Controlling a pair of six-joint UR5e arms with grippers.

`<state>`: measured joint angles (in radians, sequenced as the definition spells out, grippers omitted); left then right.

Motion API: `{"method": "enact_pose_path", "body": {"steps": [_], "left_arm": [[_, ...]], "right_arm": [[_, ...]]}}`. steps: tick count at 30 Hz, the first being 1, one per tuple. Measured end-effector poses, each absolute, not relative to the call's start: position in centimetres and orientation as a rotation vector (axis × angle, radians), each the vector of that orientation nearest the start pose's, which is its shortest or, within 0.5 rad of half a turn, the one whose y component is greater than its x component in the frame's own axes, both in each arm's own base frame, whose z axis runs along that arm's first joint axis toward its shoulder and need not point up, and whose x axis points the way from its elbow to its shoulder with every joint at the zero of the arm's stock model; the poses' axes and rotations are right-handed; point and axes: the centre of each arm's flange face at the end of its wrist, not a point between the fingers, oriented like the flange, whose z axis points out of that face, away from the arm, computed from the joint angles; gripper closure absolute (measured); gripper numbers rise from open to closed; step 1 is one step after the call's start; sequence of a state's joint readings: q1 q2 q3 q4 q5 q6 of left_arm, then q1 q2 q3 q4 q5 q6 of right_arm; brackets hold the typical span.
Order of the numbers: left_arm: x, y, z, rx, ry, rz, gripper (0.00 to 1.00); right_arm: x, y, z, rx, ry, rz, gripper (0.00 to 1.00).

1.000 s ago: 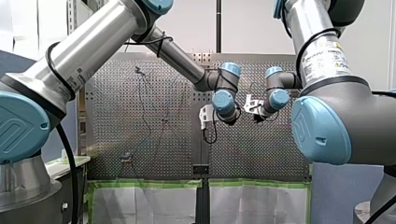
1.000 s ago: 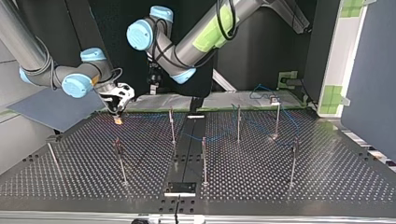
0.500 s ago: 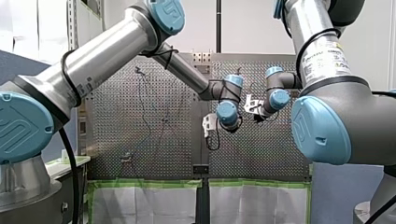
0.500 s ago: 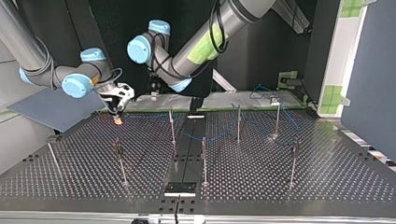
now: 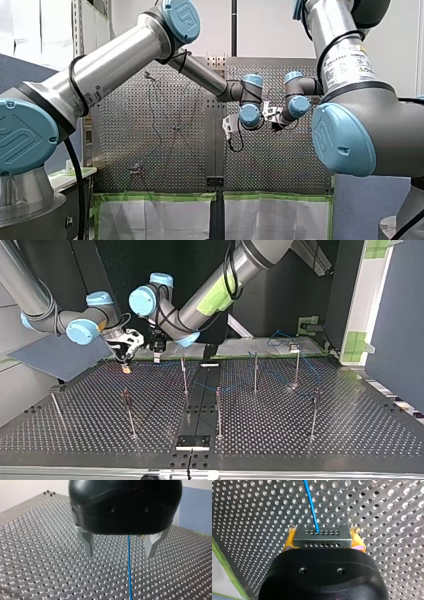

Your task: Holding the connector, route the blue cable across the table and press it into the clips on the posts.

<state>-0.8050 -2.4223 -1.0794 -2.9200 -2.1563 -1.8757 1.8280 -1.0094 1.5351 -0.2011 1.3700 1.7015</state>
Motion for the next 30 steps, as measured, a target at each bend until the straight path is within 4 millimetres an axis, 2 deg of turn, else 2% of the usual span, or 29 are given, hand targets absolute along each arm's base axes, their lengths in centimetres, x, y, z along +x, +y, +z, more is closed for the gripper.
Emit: {"method": "enact_pose_path", "body": {"steps": [5,13,18,24,30], "left_arm": [[47.4,-60.0,18.0,-0.001,1.709,-0.331,0.00],[49.1,-59.7,14.0,-0.004,1.741,-0.305,0.00],[50.5,-59.9,14.7,-0.037,1.712,-0.313,0.00],[50.7,-60.8,16.6,-0.057,1.690,-0.314,0.00],[49.5,-61.0,15.6,-0.052,1.700,-0.305,0.00]], "right_arm": [[30.7,-56.7,20.0,1.750,-1.330,1.431,1.00],[30.7,-56.7,20.0,1.750,-1.330,1.432,1.00],[30.7,-56.7,20.0,1.750,-1.330,1.431,1.00],[30.7,-56.7,20.0,1.748,-1.330,1.431,1.00],[30.4,-56.9,20.0,1.742,-1.333,1.429,1.00]]}}
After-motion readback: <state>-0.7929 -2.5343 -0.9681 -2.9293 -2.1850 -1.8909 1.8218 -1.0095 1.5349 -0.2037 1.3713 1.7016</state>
